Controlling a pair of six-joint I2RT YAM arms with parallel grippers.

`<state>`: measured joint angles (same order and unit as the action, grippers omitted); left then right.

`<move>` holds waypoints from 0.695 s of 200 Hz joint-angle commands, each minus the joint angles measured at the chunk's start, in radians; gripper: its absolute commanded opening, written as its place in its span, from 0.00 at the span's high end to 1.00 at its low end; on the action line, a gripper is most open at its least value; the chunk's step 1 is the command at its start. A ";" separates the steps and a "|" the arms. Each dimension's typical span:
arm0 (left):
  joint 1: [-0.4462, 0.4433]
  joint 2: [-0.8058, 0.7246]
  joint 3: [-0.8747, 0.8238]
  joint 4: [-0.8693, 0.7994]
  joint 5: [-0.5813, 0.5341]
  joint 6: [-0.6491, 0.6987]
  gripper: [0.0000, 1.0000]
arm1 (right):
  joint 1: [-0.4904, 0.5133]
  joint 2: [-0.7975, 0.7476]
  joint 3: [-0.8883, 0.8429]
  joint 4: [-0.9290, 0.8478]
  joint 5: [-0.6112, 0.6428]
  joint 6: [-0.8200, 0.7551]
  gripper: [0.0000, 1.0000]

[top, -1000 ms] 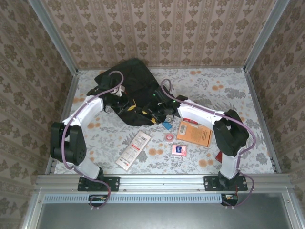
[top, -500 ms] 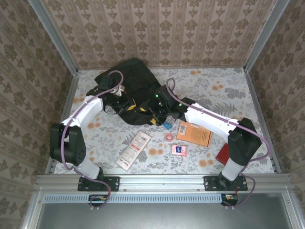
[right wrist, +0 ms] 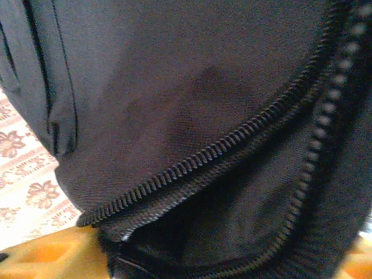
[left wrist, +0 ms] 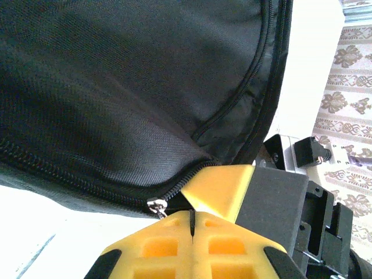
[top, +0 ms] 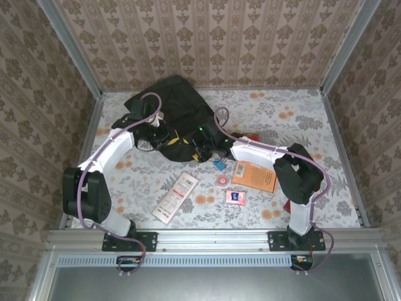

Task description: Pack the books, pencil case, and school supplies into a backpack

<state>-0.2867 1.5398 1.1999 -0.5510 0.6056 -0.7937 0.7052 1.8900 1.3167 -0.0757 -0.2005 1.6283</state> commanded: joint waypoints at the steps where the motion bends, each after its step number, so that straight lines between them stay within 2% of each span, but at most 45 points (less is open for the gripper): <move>1: 0.000 -0.002 0.007 -0.002 0.013 0.003 1.00 | -0.015 0.034 0.051 0.086 0.031 0.008 0.37; 59: 0.009 0.026 0.040 -0.018 0.006 0.022 1.00 | -0.019 0.060 0.090 0.056 0.005 -0.058 0.48; 77: 0.009 0.032 0.051 -0.026 0.004 0.026 1.00 | -0.023 0.074 0.115 0.023 0.009 -0.091 0.58; 116: 0.030 0.034 0.078 -0.066 -0.017 0.059 1.00 | -0.034 0.084 0.154 -0.087 0.016 -0.160 0.94; 129: 0.045 0.037 0.085 -0.084 -0.030 0.077 1.00 | -0.036 0.080 0.164 -0.134 0.024 -0.195 1.00; 139: 0.057 0.043 0.090 -0.095 -0.039 0.089 1.00 | -0.036 0.079 0.178 -0.177 0.031 -0.229 1.00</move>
<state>-0.2611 1.5719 1.2457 -0.5846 0.5819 -0.7601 0.6773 1.9610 1.4490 -0.1322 -0.1982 1.4910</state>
